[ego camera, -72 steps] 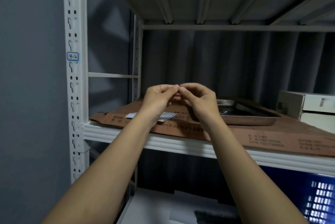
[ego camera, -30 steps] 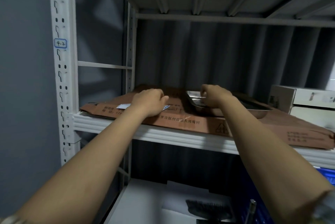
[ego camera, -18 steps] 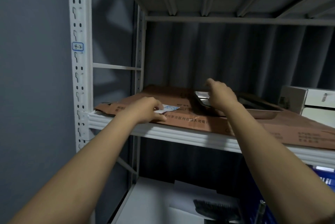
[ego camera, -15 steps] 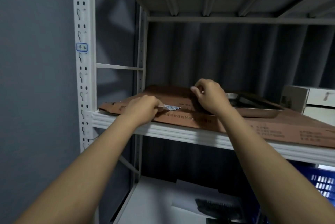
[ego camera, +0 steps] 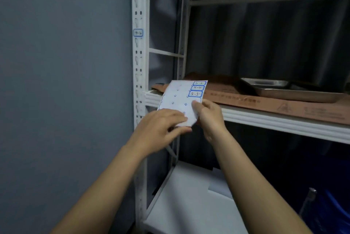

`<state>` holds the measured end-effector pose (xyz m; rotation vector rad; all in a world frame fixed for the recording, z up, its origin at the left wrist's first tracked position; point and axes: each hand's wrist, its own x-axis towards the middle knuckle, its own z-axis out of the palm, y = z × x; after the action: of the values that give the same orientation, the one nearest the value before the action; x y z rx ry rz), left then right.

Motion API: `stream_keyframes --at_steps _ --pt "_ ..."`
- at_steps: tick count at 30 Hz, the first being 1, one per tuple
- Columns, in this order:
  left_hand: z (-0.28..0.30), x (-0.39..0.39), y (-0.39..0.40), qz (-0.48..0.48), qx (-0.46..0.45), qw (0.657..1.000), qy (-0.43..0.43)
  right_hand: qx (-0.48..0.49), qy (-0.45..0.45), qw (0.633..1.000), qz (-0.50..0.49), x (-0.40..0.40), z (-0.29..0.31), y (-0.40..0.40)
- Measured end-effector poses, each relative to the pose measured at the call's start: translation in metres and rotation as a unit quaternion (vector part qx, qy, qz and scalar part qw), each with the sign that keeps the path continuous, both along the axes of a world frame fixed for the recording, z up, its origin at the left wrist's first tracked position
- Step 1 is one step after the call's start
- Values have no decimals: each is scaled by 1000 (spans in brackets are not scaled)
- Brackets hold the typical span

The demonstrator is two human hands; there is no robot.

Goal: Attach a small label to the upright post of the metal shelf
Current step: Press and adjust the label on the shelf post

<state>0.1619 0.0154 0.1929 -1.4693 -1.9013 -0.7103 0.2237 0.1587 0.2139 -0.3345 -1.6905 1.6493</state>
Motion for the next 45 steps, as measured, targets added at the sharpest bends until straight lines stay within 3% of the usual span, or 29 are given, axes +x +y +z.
stream_keyframes --at_steps 3,7,15,18,21,25,29,32,35,40,45 --pt "-18 -3 -24 -7 64 990 -128 34 -19 999 14 -2 -30 -21" --pt "-22 -6 -46 72 169 967 -177 59 -31 994 90 0 -66 -49" --pt "-44 -23 -72 165 107 938 -286 66 -67 984 149 -6 -115 -75" --pt "-52 -25 -76 163 98 927 -324 93 -56 988 112 -11 -121 -77" --pt "-64 -32 -77 155 123 908 -369 160 35 986 17 -16 -121 -78" --pt "-75 -37 -77 75 142 873 -460 392 128 903 -118 -22 -117 -79" --pt "-74 -29 -74 -2 176 837 -517 452 99 876 -138 -30 -119 -86" --pt "-74 -25 -72 -31 196 823 -532 442 85 881 -146 -33 -124 -89" --pt "-76 -26 -70 -27 200 834 -514 417 85 897 -115 -32 -125 -92" --pt "-80 -34 -65 16 171 866 -470 205 28 978 18 -28 -118 -87" --pt "-77 -35 -61 51 135 889 -436 59 -4 991 122 -24 -109 -73"
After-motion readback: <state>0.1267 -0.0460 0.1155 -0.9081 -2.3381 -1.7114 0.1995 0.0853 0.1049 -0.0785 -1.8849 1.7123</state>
